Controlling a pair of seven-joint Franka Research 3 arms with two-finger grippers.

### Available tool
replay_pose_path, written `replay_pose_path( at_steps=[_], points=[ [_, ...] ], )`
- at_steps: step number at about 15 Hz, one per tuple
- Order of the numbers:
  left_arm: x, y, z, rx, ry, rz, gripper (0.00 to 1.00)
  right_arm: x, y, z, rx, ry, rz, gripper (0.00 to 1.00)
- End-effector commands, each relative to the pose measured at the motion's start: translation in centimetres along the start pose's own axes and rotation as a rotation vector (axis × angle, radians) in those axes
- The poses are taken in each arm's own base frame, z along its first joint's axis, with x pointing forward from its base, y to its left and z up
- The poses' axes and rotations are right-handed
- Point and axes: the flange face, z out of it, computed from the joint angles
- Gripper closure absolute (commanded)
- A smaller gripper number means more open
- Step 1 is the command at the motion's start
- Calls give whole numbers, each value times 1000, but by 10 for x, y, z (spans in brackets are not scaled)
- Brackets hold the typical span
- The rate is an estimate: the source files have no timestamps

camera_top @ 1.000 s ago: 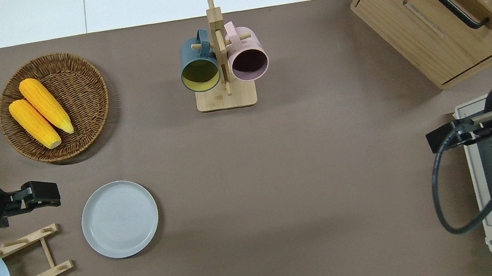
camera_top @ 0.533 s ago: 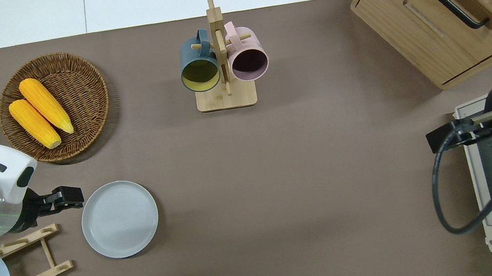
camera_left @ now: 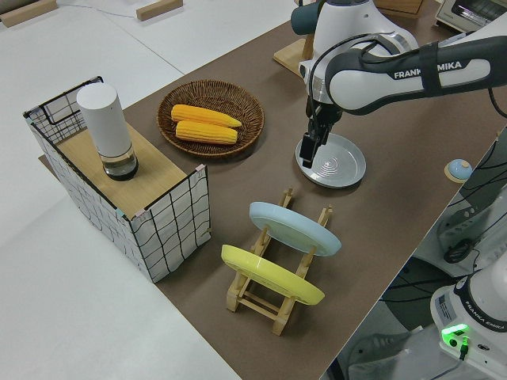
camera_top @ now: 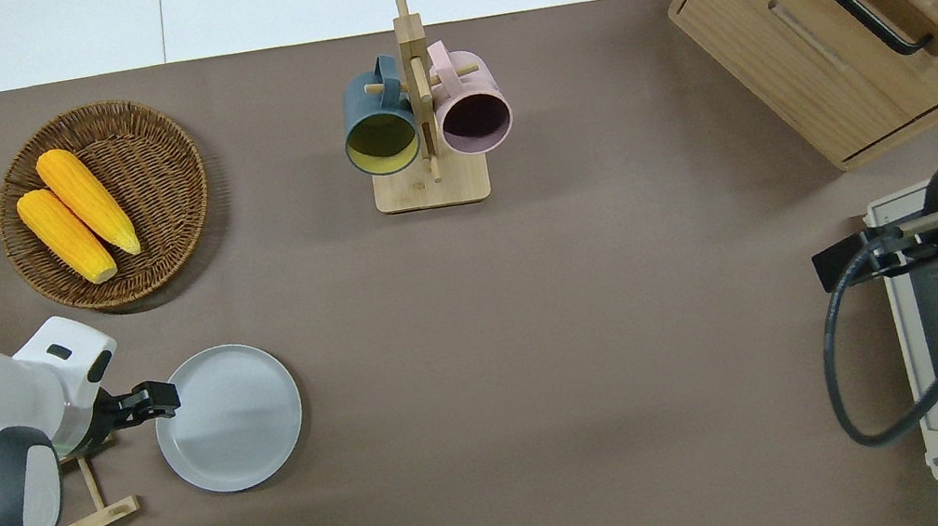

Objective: Pick gray plate from table and place it on lower plate rack with left arm

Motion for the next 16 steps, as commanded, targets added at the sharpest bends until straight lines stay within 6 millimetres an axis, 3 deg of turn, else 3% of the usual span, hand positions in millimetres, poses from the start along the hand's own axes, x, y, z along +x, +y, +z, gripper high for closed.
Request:
replay_pose_path(
  at_steps=[1,5,6,7,9,10,14,16],
  points=[
    [7,2,38,28,-52,10,5,-4,4,-4,3,-5,4,11],
    [15,5,74,40,-118,2,9,-4,4,-4,3,-5,4,11],
    [15,8,79,43,-125,-13,81,-3,4,-4,3,-5,4,11],
    [17,9,84,49,-131,-71,297,-3,4,-4,3,-5,4,11],
    [18,10,82,43,-126,-94,822,-4,4,-4,3,-5,4,13],
    [18,10,82,41,-129,-97,998,-4,3,-4,3,-5,3,13],
    [27,7,66,34,-110,-100,1000,-4,3,-4,1,-5,3,11],
    [32,6,45,41,-130,-97,1000,-3,4,-4,3,-5,4,13]
  ],
)
